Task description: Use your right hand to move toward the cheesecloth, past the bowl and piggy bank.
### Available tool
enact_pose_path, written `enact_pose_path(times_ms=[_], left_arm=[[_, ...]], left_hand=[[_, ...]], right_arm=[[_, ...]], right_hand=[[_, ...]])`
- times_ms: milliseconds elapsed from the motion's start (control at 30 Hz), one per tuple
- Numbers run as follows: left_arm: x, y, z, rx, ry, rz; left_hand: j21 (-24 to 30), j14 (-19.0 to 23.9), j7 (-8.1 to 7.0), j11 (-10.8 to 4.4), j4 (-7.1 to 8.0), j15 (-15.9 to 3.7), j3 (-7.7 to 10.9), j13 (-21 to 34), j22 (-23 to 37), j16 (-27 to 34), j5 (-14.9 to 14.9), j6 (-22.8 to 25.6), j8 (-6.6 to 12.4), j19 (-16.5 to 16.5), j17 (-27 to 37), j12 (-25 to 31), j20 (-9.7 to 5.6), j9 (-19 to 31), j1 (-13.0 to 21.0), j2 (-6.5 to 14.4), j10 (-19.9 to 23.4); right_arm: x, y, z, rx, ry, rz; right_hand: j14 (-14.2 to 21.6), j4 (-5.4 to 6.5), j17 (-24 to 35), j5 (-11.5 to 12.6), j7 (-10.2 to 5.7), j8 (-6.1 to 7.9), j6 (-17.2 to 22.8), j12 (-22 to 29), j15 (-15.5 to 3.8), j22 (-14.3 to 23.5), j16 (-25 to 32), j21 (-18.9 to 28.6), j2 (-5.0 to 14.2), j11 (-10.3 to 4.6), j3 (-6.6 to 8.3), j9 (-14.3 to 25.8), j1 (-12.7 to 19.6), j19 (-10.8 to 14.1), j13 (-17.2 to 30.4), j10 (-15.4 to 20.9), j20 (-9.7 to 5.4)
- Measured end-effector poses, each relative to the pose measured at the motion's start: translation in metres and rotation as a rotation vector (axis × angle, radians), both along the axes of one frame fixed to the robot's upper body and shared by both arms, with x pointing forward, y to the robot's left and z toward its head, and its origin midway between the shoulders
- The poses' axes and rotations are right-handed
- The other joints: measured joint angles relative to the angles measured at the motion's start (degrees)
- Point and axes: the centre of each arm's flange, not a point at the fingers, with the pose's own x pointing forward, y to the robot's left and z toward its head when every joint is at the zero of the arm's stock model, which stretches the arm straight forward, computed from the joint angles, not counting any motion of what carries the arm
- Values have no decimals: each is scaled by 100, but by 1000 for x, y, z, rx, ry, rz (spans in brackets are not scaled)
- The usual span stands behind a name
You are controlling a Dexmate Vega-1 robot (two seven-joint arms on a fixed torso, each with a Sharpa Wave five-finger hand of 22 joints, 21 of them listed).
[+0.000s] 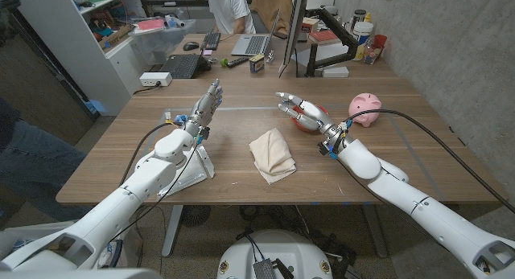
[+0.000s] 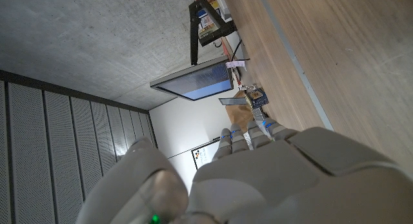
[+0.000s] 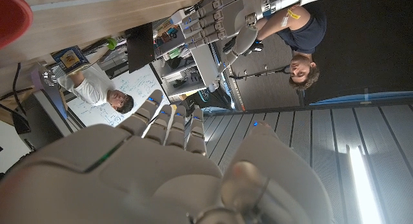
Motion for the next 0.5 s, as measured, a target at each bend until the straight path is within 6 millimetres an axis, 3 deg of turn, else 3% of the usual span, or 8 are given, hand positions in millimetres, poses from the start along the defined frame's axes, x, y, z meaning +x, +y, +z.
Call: enact_pose_path(times_ms=[133,500], left_arm=[[-1,-1,0,0,-1,1],[-1,-2,1,1,-4,5]], left_hand=[[0,18,-31,73,0,18,0,0,0,0,0,30,0,0,0,0,0,0,0,0,12],[0,26,1,73,-23,27,-23,0,-1,0,0,61,0,0,0,0,0,0,11,10,12]], right_arm=[[-1,1,-1,-10,-14,-5],[-2,5,-4,-40,-45,-23]], right_hand=[[22,-40,0,0,-83,21,83,0,22,0,0,-20,-27,-141,-9,0,32,-2,0,60,40],[62,-48,1,0,-114,21,114,0,62,0,0,-68,1,-142,0,0,60,-11,0,60,111]])
